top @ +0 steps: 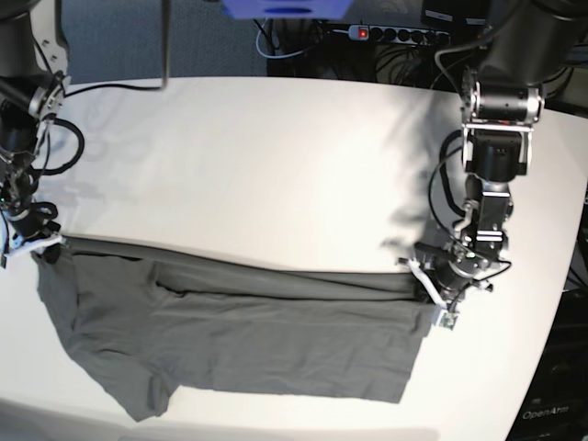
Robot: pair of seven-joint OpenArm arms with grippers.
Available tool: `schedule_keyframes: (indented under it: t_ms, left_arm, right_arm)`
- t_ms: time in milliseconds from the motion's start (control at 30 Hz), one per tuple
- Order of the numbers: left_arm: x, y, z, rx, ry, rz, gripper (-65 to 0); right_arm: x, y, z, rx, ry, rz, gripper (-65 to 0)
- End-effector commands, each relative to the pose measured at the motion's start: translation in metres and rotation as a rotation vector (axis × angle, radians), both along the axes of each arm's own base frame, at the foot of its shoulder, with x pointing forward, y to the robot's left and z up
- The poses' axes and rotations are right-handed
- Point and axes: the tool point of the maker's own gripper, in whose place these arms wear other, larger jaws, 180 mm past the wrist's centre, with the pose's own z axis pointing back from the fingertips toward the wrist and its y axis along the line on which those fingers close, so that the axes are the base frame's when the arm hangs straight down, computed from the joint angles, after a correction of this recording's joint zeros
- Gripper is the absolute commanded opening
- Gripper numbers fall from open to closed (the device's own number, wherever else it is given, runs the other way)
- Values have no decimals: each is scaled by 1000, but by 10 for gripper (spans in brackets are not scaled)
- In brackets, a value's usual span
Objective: Fold the T-shirt properly
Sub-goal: 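Move the right gripper to the shirt's folded corner and pinch it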
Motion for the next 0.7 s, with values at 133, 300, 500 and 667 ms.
schedule_keyframes:
  t_ms: [133, 300, 500, 667]
  left_arm:
    - [1, 22, 5, 61, 25, 6, -577]
    - [1, 34, 6, 78, 24, 15, -577]
    - [0, 37, 8, 84, 21, 17, -577]
    - [-5, 46, 4, 97, 32, 22, -577]
  right_arm:
    - [-3, -20, 8, -44, 18, -24, -570]
    - [-16, -25, 2, -33, 28, -51, -570]
    - [-27, -25, -7, -33, 52, -49, -570]
    - [-35, -14, -20, -15, 72, -43, -570]
